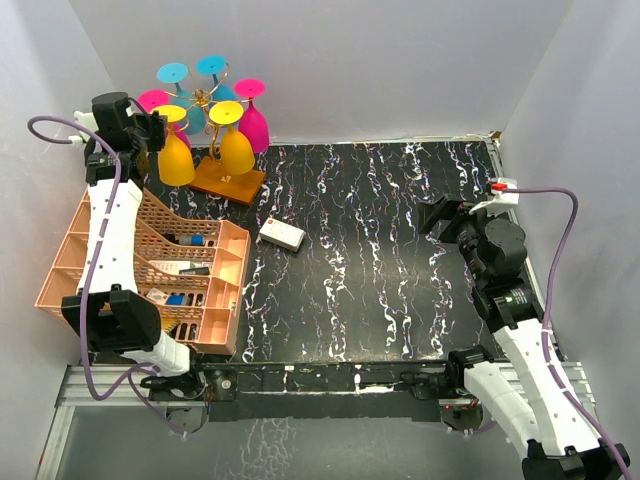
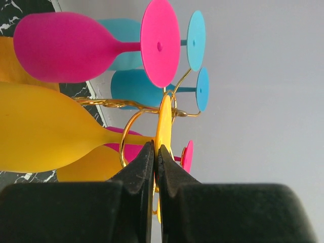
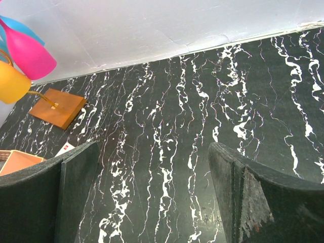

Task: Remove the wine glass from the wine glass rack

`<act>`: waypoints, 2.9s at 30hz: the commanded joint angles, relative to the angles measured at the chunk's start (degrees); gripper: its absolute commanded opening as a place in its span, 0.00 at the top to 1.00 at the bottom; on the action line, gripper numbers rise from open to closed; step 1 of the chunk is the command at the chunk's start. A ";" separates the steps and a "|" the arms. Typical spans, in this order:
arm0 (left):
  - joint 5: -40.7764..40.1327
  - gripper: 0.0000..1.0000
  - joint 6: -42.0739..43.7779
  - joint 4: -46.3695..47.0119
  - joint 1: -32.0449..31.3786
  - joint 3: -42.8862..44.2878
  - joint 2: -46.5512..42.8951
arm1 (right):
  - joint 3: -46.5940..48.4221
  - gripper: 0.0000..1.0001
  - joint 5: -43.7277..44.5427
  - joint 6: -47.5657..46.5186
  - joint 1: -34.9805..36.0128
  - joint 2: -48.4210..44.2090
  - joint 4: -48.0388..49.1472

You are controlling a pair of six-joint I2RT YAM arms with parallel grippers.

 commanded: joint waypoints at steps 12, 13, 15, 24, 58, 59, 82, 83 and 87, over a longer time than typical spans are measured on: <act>9.65 1.00 -2.50 5.07 1.04 5.44 5.09 | -0.25 0.02 0.73 -0.01 0.38 0.37 3.41; 11.08 1.00 -2.65 5.56 1.02 5.56 5.52 | -0.25 0.02 0.67 -0.08 0.33 0.41 3.41; 12.61 1.00 -2.67 6.41 1.03 6.04 6.34 | -0.25 0.02 0.73 -0.10 0.38 0.41 3.36; 15.80 1.00 -3.05 5.93 1.06 5.26 5.50 | -0.16 0.02 0.31 0.05 0.38 0.59 3.41; 22.35 1.00 -6.11 20.96 0.19 -16.62 -21.82 | 3.71 0.02 -5.66 2.79 4.56 7.68 1.47; 23.39 1.00 -5.57 24.66 -0.56 -17.55 -22.49 | 4.12 0.02 -6.77 3.42 4.54 8.29 1.27; 57.58 1.00 -36.24 119.15 -15.46 -25.10 -9.63 | 8.63 0.02 -48.72 23.06 4.57 18.16 28.68; 57.38 1.00 -36.54 120.22 -17.06 -26.47 -9.61 | 10.39 0.02 -50.24 23.61 4.45 19.33 28.91; 58.14 1.00 -35.06 121.08 -21.90 -29.66 -9.61 | 15.84 0.02 -52.89 25.64 4.43 23.23 30.60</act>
